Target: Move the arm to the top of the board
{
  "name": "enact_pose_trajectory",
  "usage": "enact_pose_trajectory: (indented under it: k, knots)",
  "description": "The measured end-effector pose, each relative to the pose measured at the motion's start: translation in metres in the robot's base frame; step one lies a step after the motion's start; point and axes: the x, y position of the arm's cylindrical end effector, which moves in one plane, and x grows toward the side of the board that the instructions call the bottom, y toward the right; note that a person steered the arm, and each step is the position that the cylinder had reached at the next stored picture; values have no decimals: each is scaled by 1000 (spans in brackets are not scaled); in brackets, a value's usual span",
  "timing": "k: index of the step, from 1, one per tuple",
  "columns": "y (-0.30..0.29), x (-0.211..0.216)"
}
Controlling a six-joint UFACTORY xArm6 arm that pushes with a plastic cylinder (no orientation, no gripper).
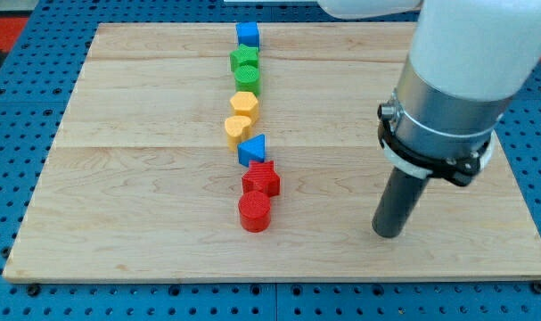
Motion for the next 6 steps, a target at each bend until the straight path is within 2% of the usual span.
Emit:
enact_pose_trajectory:
  k: [2, 3, 4, 6]
  knots:
    - [1, -15]
    - [22, -62]
    - [41, -136]
    - [46, -213]
